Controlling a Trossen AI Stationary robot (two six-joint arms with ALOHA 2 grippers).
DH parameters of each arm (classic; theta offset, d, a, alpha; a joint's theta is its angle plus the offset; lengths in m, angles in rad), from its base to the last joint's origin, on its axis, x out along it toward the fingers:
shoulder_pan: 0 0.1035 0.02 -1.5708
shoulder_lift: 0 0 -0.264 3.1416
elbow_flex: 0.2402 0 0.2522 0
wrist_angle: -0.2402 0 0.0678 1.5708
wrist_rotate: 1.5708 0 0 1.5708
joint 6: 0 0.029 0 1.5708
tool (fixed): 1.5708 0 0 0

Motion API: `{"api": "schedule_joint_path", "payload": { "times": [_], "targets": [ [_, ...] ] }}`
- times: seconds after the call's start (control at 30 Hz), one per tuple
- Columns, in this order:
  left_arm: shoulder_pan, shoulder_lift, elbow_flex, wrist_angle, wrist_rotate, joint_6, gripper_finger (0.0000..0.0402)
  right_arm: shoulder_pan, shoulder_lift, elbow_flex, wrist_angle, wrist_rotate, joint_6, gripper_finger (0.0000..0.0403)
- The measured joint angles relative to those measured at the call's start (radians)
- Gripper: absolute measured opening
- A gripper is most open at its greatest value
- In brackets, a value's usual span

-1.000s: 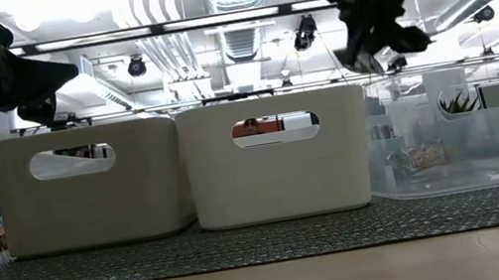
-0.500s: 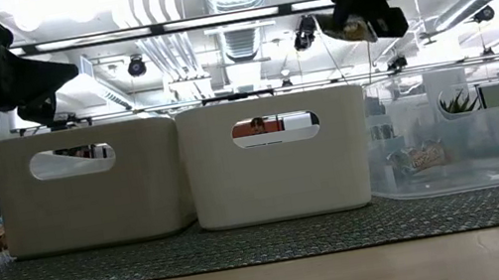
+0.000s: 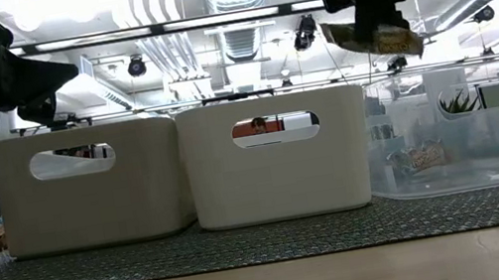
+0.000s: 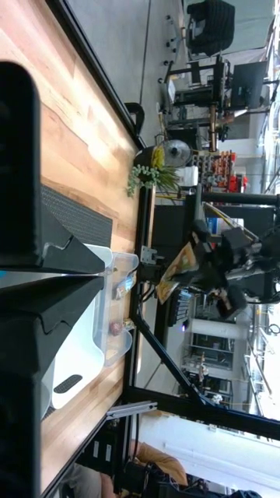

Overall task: Pick and place Granola Bars by type
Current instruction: Put the yellow granola bar into the transparent bin

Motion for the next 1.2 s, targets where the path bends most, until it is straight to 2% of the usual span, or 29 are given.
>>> {"api": "schedule_joint_path", "payload": {
  "times": [0.17, 0.4, 0.73, 1.2],
  "targets": [
    [0.000, 0.000, 0.000, 0.000, 0.000, 0.000, 0.0000, 0.038, 0.043, 0.019, -0.027, 0.000, -0.075, 0.0063],
    [0.000, 0.000, 0.000, 0.000, 0.000, 0.000, 0.0000, 0.085, 0.132, 0.137, -0.098, 0.003, -0.193, 0.0063],
    [0.000, 0.000, 0.000, 0.000, 0.000, 0.000, 0.0000, 0.129, 0.255, 0.291, -0.245, 0.004, -0.281, 0.0063],
    [0.000, 0.000, 0.000, 0.000, 0.000, 0.000, 0.0000, 0.196, 0.331, 0.299, -0.337, 0.010, -0.310, 0.0063]
  ]
}}
